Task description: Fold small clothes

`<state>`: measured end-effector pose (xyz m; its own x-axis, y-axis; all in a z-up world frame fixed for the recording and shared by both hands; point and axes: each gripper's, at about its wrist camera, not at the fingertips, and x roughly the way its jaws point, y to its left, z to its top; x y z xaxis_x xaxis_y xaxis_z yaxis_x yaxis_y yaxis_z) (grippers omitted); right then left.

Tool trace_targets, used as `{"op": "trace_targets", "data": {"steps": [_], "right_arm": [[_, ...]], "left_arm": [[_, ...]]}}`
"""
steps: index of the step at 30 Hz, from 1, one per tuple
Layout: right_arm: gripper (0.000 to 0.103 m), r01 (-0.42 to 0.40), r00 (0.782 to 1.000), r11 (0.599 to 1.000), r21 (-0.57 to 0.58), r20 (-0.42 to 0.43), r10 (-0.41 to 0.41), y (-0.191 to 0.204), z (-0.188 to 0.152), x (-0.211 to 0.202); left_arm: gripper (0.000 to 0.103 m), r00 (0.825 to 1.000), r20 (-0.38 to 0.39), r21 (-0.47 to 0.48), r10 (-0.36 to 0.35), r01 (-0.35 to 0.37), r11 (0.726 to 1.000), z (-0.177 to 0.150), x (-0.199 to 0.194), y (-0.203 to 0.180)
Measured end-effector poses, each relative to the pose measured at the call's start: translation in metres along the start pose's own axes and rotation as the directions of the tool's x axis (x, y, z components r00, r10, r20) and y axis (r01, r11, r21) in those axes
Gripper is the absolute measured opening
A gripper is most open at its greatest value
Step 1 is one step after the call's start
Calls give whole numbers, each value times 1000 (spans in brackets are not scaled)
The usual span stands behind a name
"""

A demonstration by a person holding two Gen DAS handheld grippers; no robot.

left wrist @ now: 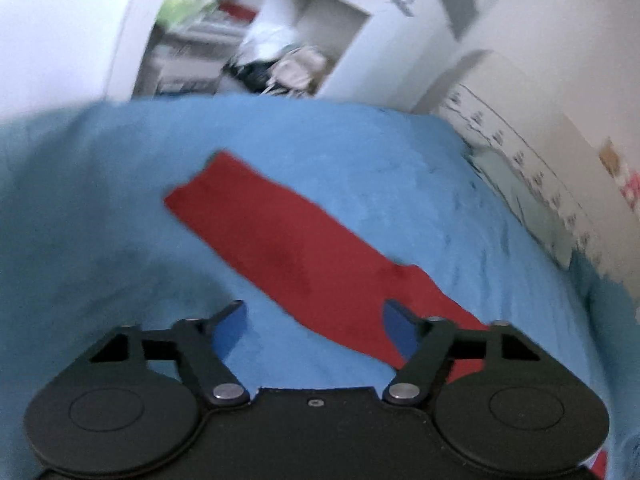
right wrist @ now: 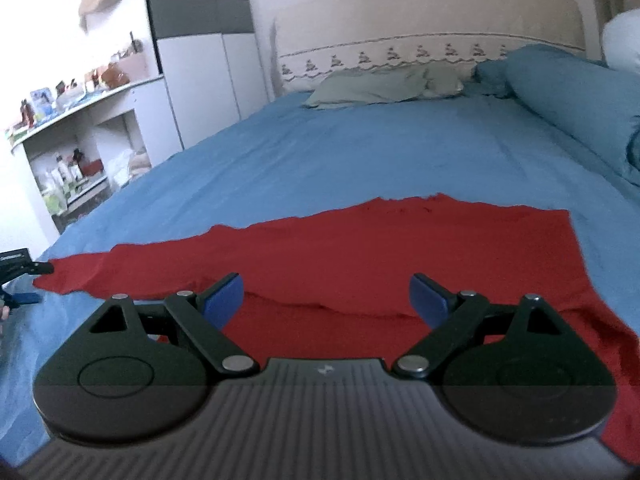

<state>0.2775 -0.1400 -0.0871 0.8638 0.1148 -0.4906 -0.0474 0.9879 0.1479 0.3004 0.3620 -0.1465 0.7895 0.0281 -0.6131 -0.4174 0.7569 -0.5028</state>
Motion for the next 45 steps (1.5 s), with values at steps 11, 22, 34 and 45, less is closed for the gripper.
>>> {"op": "trace_targets", "data": {"steps": [11,22,34,45], "right_arm": [[103,10,995,998,-57,-96,-16,33,-26,42],[103,28,997,999,-32,-76,-30,12,-25,39],[103,163,986,987,-11,-21,-164,-71,-13,-10],[103,203,973,979,13,-115,-200,-128,-44,-23]], "left_arm": [[6,997,63,-32,35,-33,999,20,34,14],[6,976,150,271,-159,114,956,24,-13,-128],[6,892,-229,597,-390,445,668,-159,7,-387],[7,906,-379,705,-189,415,576,-282,56,-391]]}}
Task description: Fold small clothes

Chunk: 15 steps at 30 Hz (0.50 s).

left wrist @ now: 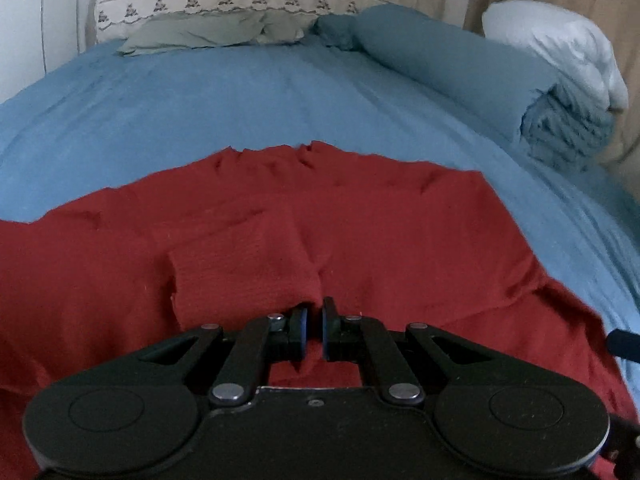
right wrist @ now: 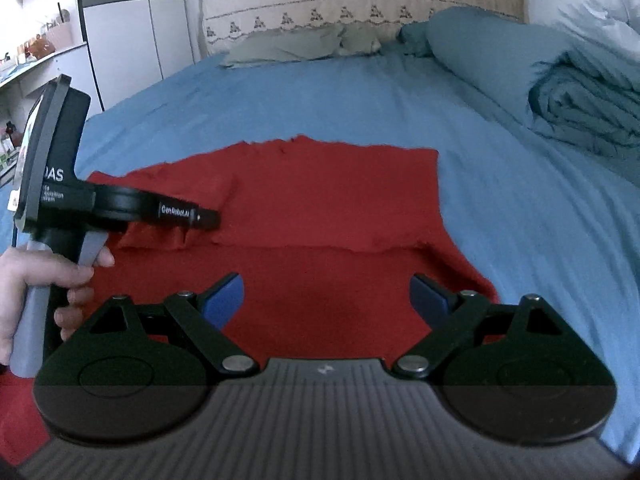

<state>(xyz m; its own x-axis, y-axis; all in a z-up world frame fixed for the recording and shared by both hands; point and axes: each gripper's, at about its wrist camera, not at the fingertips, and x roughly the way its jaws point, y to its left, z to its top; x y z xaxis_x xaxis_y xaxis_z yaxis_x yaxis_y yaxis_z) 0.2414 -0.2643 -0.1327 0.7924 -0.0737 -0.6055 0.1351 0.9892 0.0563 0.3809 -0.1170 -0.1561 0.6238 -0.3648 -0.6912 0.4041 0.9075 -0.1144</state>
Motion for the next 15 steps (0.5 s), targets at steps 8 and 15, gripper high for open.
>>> {"op": "trace_targets", "data": {"steps": [8,15], "right_arm": [[103,-7,1000,1000,-30,17,7,3,6,-7],[103,-42,998,995,-94,32,45,31,19,-15]], "left_arm": [[92,998,62,36,1,-3,999,7,-44,5],[103,997,57,-45,60,-57,997,-12,-101,71]]}}
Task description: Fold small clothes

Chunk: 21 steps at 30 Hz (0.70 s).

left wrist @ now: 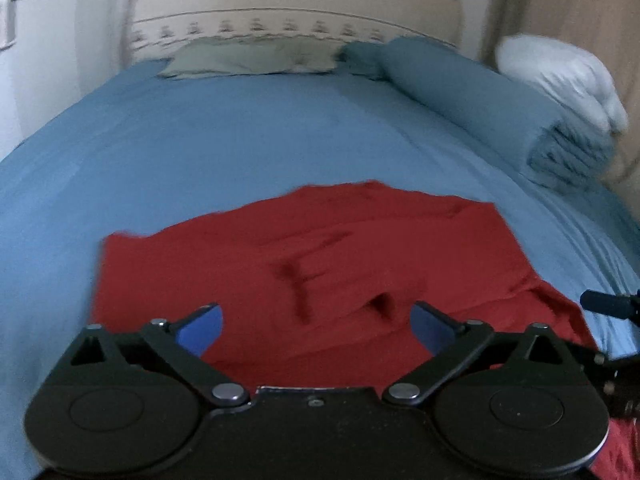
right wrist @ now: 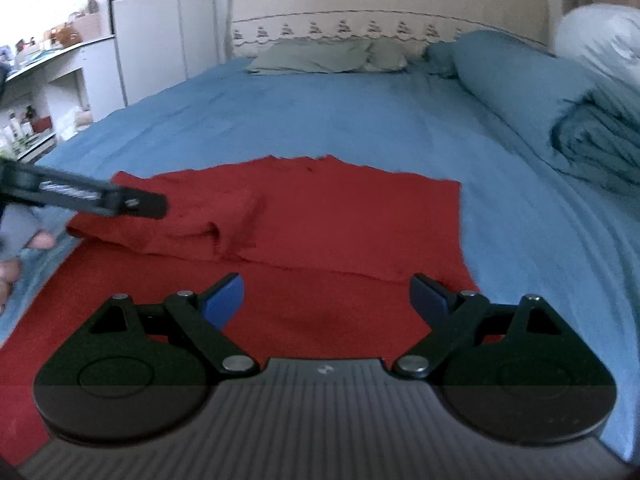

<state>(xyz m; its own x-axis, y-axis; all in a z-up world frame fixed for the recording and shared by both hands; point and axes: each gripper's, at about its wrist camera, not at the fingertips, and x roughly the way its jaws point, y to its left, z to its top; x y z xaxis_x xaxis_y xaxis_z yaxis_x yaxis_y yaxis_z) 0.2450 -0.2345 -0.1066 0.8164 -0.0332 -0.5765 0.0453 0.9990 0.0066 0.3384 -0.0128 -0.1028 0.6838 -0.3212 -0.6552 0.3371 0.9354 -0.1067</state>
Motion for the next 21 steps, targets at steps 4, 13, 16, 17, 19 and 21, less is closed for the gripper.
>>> {"op": "trace_targets", "data": {"steps": [4,13,16,17,19,21], "right_arm": [[103,-31,999,997,-68,7,32,35,10,15],[84,44,999,890,-454,1,-48,124,25,97],[73,84,992,810,-581,-28,-123,142,20,127],[72,91,990,780,-618,-26,-137,147,17,133],[71,109,990,732,-673,4,-144,157,13,140],[68,118,990,698,-706,28,-139,166,13,143]], "left_arm": [[103,999,29,-57,45,-43,997,-26,-12,38],[103,999,42,-126,-8,13,992,-40,-15,62],[103,999,39,-124,-20,25,992,-41,-16,63],[103,999,36,-108,-22,26,994,-41,-16,61],[103,999,30,-71,-17,19,997,-44,-16,61],[103,1000,19,-55,-2,3,999,-46,-14,59]]}}
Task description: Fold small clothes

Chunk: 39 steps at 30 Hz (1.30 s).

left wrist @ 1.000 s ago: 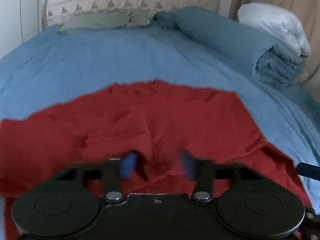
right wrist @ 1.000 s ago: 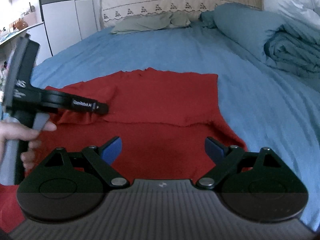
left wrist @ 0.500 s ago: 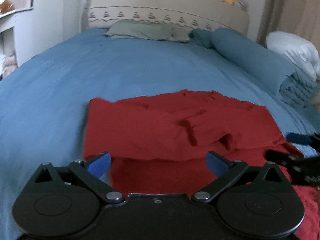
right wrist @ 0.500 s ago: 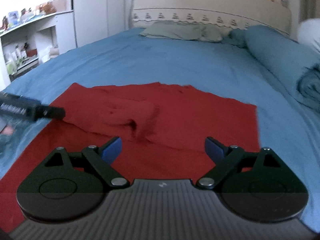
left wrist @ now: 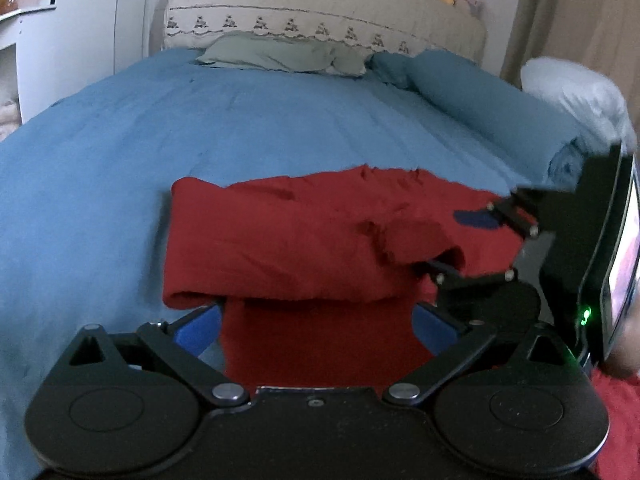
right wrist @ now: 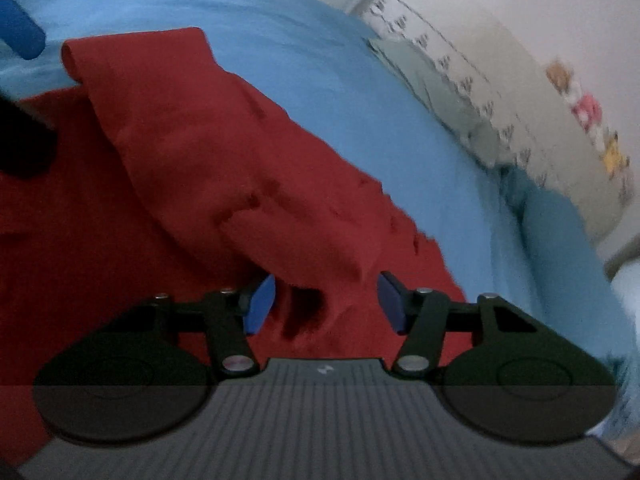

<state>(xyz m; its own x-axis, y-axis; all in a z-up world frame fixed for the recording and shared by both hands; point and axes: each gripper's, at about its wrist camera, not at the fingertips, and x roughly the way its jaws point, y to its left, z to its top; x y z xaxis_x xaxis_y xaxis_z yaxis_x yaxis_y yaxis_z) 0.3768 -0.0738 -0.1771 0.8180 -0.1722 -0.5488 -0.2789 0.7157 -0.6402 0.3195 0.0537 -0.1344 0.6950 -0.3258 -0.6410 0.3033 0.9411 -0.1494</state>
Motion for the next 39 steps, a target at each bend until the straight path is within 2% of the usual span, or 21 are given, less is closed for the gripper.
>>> {"op": "trace_targets", "data": {"steps": [3,4,6,7,9,12,16,19,21,23,25,27,31,33,34,35,36,37,39], "right_arm": [[53,-22,1000,999,-26,12,22,5,4,4],[43,-35,999,999,-38,9,35,8,7,8],[36,-59,998,997,-43,-2,59,13,11,16],[28,-64,998,997,-40,-9,64,13,13,20],[24,-81,997,997,-1,-9,81,5,17,23],[24,-63,998,981,184,21,60,-38,22,18],[23,13,999,888,460,38,-34,-121,11,7],[23,113,992,790,602,-23,-124,-168,-17,6],[23,163,986,737,656,-82,-146,-185,-42,11],[23,174,985,686,706,-139,-106,-191,-71,22],[23,137,988,639,757,-152,-31,-187,-95,33],[23,128,987,626,769,-159,-7,-180,-109,36],[23,70,997,595,801,-82,-8,-178,-119,25],[28,58,998,558,828,-44,-38,-187,-124,21],[49,71,997,524,849,-49,-57,-191,-129,19],[85,106,994,499,860,-81,-71,-192,-133,14],[94,164,987,491,856,-143,-79,-190,-137,16],[95,228,974,493,839,-206,-99,-186,-141,16],[95,257,967,517,816,-219,-134,-181,-143,14]], "left_arm": [[102,1000,-17,-23,-5,5,1000,-1,4,3],[102,1000,-23,-25,7,-8,1000,-2,5,4],[102,1000,-25,-32,1,-2,1000,-2,6,6],[102,1000,-24,-38,0,0,999,-2,6,8],[102,1000,-23,-39,4,-5,999,-2,5,8],[102,1000,-29,-33,11,-12,999,-3,6,8],[102,998,-66,-60,-10,6,998,-6,12,8],[102,994,-99,-95,-40,31,995,-9,19,9],[102,992,-116,-103,-40,28,994,-11,23,9],[102,992,-124,-103,-36,23,994,-12,26,10],[102,992,-125,-99,-31,19,995,-12,27,9],[102,992,-125,-87,-25,14,996,-10,28,8],[102,992,-124,-62,-11,3,998,-16,29,6],[102,992,-123,-57,-6,-1,998,-17,30,5],[102,992,-123,-58,-7,-1,998,-17,30,5],[102,992,-123,-60,-7,0,998,-17,30,5],[102,992,-123,-64,-9,1,998,-16,30,6],[102,992,-122,-69,-12,4,998,-16,30,6],[102,992,-122,-80,-19,9,997,-16,29,7]]}}
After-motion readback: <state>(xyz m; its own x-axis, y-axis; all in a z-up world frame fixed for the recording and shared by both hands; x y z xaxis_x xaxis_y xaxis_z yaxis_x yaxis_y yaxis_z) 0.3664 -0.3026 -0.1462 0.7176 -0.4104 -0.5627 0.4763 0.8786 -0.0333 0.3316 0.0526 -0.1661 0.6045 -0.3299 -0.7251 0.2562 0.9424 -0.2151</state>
